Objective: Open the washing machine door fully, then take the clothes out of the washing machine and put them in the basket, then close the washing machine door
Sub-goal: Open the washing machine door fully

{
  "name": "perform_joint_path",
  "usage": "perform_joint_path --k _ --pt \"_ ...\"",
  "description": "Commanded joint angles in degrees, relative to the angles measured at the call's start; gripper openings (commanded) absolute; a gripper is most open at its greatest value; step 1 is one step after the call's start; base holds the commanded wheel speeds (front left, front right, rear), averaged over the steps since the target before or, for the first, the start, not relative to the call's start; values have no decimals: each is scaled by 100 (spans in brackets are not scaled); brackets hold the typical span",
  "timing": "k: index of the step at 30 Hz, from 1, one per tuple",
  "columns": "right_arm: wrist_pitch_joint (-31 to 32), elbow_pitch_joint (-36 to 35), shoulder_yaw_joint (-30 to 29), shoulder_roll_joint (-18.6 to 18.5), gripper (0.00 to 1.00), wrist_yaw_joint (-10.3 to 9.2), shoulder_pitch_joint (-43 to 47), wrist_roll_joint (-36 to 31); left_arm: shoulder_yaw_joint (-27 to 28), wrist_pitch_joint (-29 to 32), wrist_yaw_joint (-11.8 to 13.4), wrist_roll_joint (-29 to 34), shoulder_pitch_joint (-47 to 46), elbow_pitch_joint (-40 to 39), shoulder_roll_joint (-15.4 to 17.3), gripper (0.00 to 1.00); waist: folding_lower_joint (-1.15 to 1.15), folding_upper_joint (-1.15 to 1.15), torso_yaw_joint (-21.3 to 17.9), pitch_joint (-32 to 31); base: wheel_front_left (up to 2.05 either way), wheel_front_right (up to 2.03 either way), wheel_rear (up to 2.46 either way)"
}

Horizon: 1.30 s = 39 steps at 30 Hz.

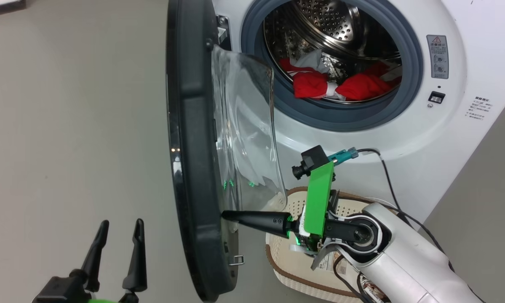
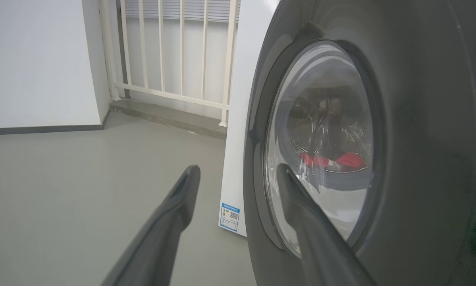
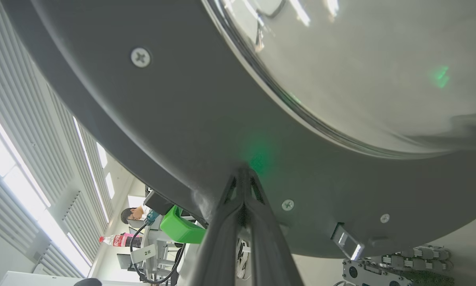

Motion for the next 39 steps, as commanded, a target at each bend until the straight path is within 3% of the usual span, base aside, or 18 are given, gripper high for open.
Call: perform_joint_path --k 1,3,4,8,15,16,20,25,28,30,35,39 --pt "-105 -110 -40 128 22 39 -56 -75 162 -29 -9 53 -121 -121 76 100 0 0 -15 -23 0 0 0" --pt "-230 -78 -110 127 82 39 -27 -303 147 -29 -28 97 -128 -125 76 100 0 0 -28 -49 0 0 0" --pt "-297 -89 -140 107 100 39 -11 -444 146 -29 -33 105 -125 -126 76 100 0 0 -34 -62 0 0 0" --pt "-732 -302 -116 -156 100 39 77 -1222 136 -29 -53 114 -115 -111 76 100 0 0 -55 -90 0 0 0" --pt "-2223 -613 426 -938 100 39 285 -2904 131 -29 -85 126 -95 -21 76 100 0 0 -97 -164 0 0 0" --pt "-2784 -517 621 -1120 100 39 332 -3342 138 -29 -92 140 -84 2 76 100 0 0 -111 -194 0 0 0" --pt "-3977 -16 950 -1390 100 39 334 -4404 145 -29 -108 186 -73 29 76 100 0 0 -138 -248 0 0 0" --pt "-5208 880 808 -1199 100 39 426 -5470 184 -29 -124 243 -67 42 76 100 0 0 -176 -306 0 0 0" --pt "-5366 1214 252 -916 100 39 523 -6077 211 -29 -130 259 -68 51 76 100 0 0 -203 -325 0 0 0" --pt "-5374 1029 -510 -742 100 39 662 -6777 223 -29 -130 243 -74 42 76 100 0 0 -222 -318 0 0 0" --pt "-5377 -90 -2151 -143 100 39 1584 -8654 195 -29 -97 237 -81 -2 76 100 0 0 -227 -309 0 0 0" --pt "-5377 -848 -2720 46 100 39 2123 -9417 160 -29 -86 226 -84 -15 76 100 0 0 -225 -305 0 0 0"
